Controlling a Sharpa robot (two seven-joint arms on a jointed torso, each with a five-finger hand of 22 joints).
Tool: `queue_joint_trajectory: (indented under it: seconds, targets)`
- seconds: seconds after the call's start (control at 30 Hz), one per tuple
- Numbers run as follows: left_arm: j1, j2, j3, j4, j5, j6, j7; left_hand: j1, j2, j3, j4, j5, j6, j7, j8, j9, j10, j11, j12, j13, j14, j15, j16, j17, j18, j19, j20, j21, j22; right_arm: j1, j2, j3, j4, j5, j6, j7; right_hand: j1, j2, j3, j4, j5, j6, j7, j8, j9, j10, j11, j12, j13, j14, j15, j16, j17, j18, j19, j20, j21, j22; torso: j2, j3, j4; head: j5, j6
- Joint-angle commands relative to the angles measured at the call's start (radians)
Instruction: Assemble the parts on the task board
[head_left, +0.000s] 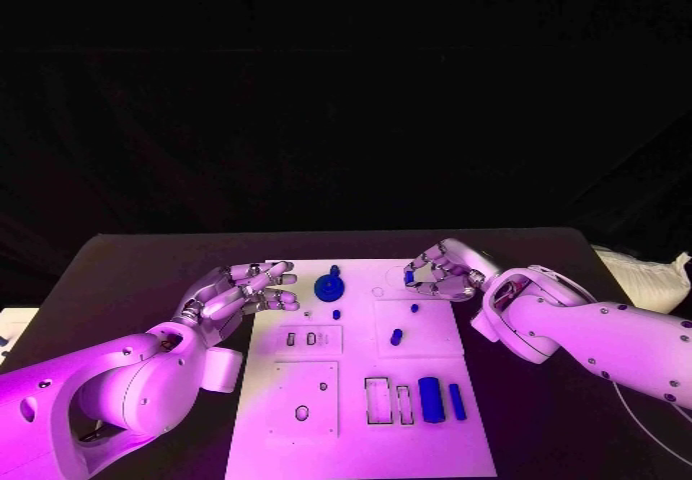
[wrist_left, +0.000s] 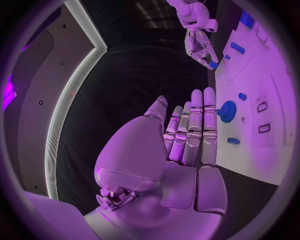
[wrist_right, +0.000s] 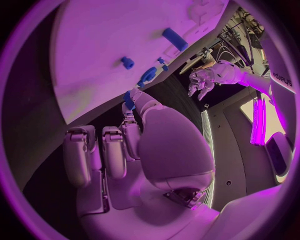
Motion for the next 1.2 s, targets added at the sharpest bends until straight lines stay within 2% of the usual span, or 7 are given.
queue_joint_trajectory:
  seconds: [0.03,0.3,0.5,0.57,0.83,1.0,1.2]
  targets:
    - [0.001,0.003,0.001,-0.001,0.001,0.020,0.006,0.005,-0.002,0.002,-0.006,-0.003,0.005,0.000,-0.006,-0.001,0.005,0.004,-0.007,-0.001,0.003,-0.002,-0.003,0.001,0.008,-0.005,0.002,0.003,0.001,0.003,0.017,0.000,0.041,-0.031,-0.018,-0.056,0.016,0.028,0.005,0.000,0.004,0.005,0.000,-0.002,0.002,-0.004,-0.004,-0.005,0.079,0.102,-0.008,0.006,0.263,-0.016,0.069,-0.007,0.005,0.204,0.000,-0.0008,0.0022,0.007,-0.004]
    - [0.001,0.003,0.001,-0.018,0.003,0.022,0.008,0.005,-0.002,0.003,-0.006,-0.003,0.005,0.000,-0.007,-0.001,0.006,0.004,-0.007,-0.001,0.003,-0.002,-0.004,0.001,0.008,-0.005,0.002,0.003,0.001,-0.001,0.090,-0.001,0.086,-0.129,0.032,-0.116,0.009,0.026,0.005,-0.001,-0.004,0.004,0.002,-0.005,0.002,-0.005,-0.002,-0.008,0.077,0.102,-0.007,0.006,0.263,-0.016,0.069,-0.007,0.005,0.205,0.000,-0.0006,-0.0017,0.040,-0.021]
    - [0.001,0.003,0.001,-0.031,0.005,0.021,0.011,0.005,-0.002,0.003,-0.006,-0.003,0.005,0.000,-0.007,-0.001,0.006,0.004,-0.007,-0.001,0.003,-0.002,-0.004,0.001,0.008,-0.006,0.002,0.003,0.001,-0.016,0.154,-0.008,0.108,-0.221,0.075,-0.162,0.008,0.024,0.005,-0.002,-0.005,0.004,0.002,-0.005,0.002,-0.005,-0.002,-0.009,0.077,0.102,-0.007,0.006,0.263,-0.016,0.069,-0.006,0.005,0.205,-0.001,-0.0030,0.0007,0.056,-0.032]
    - [0.001,0.004,0.001,-0.033,0.006,0.022,0.011,0.005,-0.002,0.003,-0.007,-0.003,0.006,0.000,-0.007,-0.001,0.006,0.004,-0.007,-0.001,0.003,-0.002,-0.004,0.002,0.008,-0.006,0.002,0.004,0.002,-0.019,0.171,-0.012,0.106,-0.237,0.086,-0.174,0.007,0.024,0.005,-0.002,-0.005,0.004,0.002,-0.005,0.002,-0.005,-0.002,-0.009,0.077,0.102,-0.007,0.006,0.263,-0.016,0.069,-0.006,0.005,0.205,0.000,-0.0015,-0.0015,0.062,-0.035]
    - [0.001,0.007,0.001,-0.035,0.007,0.023,0.011,0.005,-0.002,0.003,-0.007,-0.003,0.006,0.000,-0.007,-0.001,0.006,0.004,-0.007,-0.001,0.003,-0.002,-0.004,0.002,0.008,-0.006,0.002,0.004,0.002,-0.036,0.244,-0.027,0.072,-0.291,0.102,-0.224,-0.003,0.015,0.005,-0.006,0.009,0.007,0.002,-0.007,0.004,-0.008,-0.002,-0.015,0.074,0.102,-0.007,0.006,0.263,-0.016,0.068,-0.006,0.004,0.203,0.000,-0.0016,-0.0029,0.067,-0.042]
    - [0.001,0.008,0.001,-0.035,0.008,0.024,0.011,0.005,-0.002,0.003,-0.007,-0.003,0.006,0.000,-0.007,-0.001,0.006,0.004,-0.007,-0.001,0.003,-0.002,-0.004,0.002,0.008,-0.006,0.002,0.004,0.002,-0.042,0.266,-0.031,0.059,-0.313,0.107,-0.261,-0.005,0.016,0.005,-0.005,0.010,0.008,0.002,-0.007,0.004,-0.008,-0.002,-0.015,0.074,0.102,-0.007,0.006,0.263,-0.016,0.068,-0.006,0.004,0.203,0.000,-0.0015,-0.0013,0.067,-0.045]
    - [0.001,0.006,0.001,-0.034,0.008,0.024,0.011,0.005,-0.002,0.003,-0.007,-0.003,0.006,0.000,-0.007,-0.001,0.006,0.004,-0.007,-0.001,0.003,-0.002,-0.004,0.002,0.008,-0.006,0.002,0.004,0.002,-0.045,0.285,-0.032,0.041,-0.326,0.125,-0.294,-0.010,0.015,0.005,-0.004,0.012,0.008,0.002,-0.008,0.004,-0.008,-0.002,-0.016,0.073,0.102,-0.007,0.006,0.263,-0.016,0.068,-0.006,0.004,0.203,0.002,-0.0018,-0.0036,0.070,-0.050]
